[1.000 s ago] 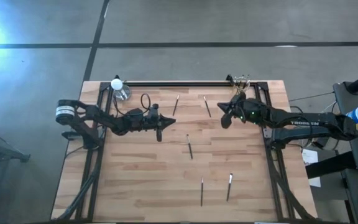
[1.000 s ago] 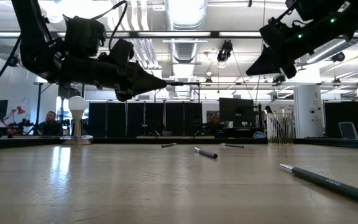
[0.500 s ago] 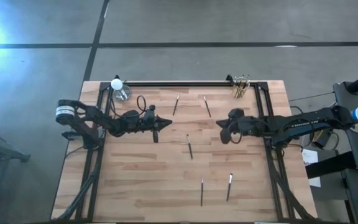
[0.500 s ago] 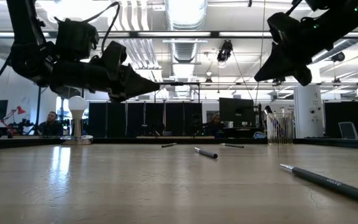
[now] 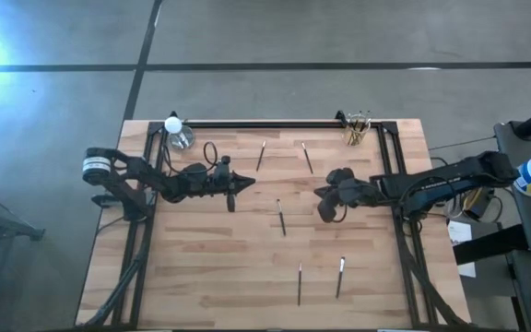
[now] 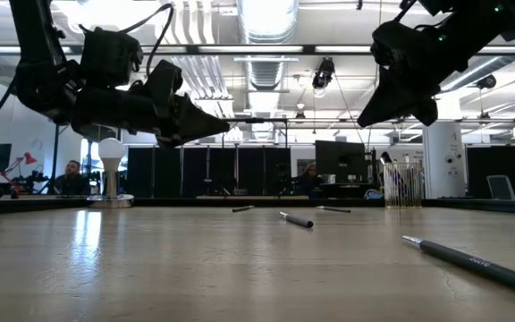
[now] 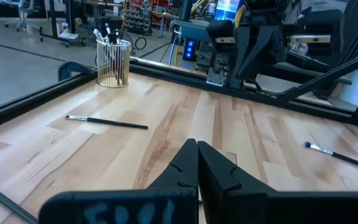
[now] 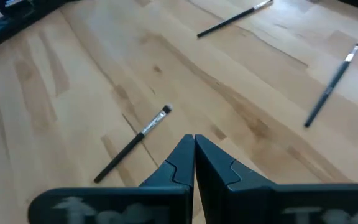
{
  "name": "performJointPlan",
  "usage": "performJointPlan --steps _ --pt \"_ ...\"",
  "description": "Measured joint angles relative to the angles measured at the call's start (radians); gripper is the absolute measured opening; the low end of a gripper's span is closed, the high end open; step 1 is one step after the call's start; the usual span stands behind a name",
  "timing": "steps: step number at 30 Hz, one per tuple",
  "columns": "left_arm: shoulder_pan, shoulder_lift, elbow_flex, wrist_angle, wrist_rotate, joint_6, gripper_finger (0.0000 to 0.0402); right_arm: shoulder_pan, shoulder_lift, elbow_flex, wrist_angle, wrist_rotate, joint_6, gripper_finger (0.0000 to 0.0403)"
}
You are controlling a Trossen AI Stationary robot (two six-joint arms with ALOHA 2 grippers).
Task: Sort items
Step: Put the black eyeshadow brush into the gold holder
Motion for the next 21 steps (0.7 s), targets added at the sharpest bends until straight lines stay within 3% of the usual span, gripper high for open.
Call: performJointPlan --steps 5,10,14,21 --pt "0.0 0.0 0.0 0.0 0.0 0.0 0.0 -0.005 0.034 0.047 -0.035 -0.07 0.019 0.0008" --pt "-0.001 0.0 0.0 -0.005 0.0 -0.001 0.0 0.019 0.072 0.152 -0.23 -0.073 0.079 0.0008" --pt "-0.001 0.0 0.0 -0.008 -0.001 -0.001 0.0 0.053 0.115 0.202 -0.332 -0.073 0.172 0.0008" --pt "0.0 0.0 0.0 -0.016 -0.001 -0.002 0.0 0.149 0.17 0.197 -0.351 -0.11 0.398 0.0008"
